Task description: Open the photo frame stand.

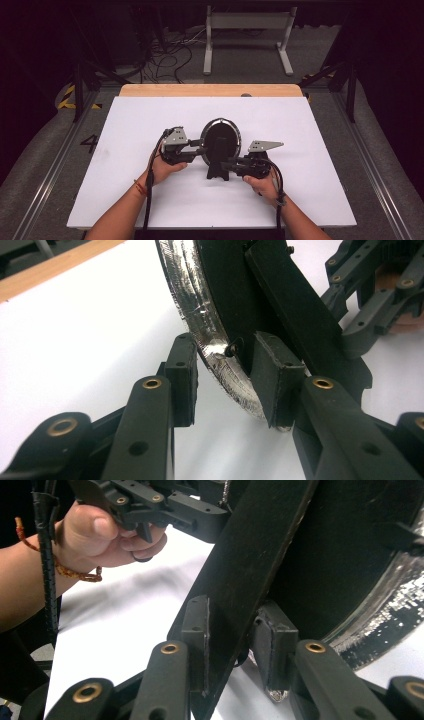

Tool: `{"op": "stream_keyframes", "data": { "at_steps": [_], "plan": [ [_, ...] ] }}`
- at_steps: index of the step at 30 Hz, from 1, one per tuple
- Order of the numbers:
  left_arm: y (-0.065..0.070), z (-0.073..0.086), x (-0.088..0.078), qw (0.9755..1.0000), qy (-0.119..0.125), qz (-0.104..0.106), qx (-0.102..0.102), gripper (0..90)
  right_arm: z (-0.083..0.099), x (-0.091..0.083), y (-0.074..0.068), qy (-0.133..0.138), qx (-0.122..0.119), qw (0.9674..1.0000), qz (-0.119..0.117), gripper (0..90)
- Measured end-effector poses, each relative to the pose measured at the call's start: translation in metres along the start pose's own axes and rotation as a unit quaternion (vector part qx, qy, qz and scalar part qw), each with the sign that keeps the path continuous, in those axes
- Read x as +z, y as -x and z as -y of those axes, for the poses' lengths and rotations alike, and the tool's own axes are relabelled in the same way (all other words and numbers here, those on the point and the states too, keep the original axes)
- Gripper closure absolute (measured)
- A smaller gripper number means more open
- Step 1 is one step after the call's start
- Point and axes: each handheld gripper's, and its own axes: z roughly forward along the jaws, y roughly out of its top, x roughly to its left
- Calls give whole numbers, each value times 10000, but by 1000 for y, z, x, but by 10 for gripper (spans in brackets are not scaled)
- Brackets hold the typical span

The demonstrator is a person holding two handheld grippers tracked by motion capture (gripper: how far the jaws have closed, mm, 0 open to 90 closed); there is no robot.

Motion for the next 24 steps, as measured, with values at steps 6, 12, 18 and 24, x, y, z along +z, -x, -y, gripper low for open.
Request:
{"op": "stream_keyframes", "data": {
  "at_steps": [6, 12, 18, 24],
  "plan": [
    [6, 2, -4, 10000, 46, -44, 53, 658, -3, 1, -7, -17, -58, 9997, 230, 709],
    [8, 4, 0, 9999, 15, 72, 72, 620, -3, 1, -5, -116, -35, 9997, 229, 789],
    [8, 5, 10, 9997, -153, 111, 142, 542, -2, 1, -4, -126, -46, 9997, 204, 784],
    [5, 7, 16, 9991, -245, 330, 55, 551, -3, 0, -4, -147, -87, 9997, 181, 785]
  ]
}}
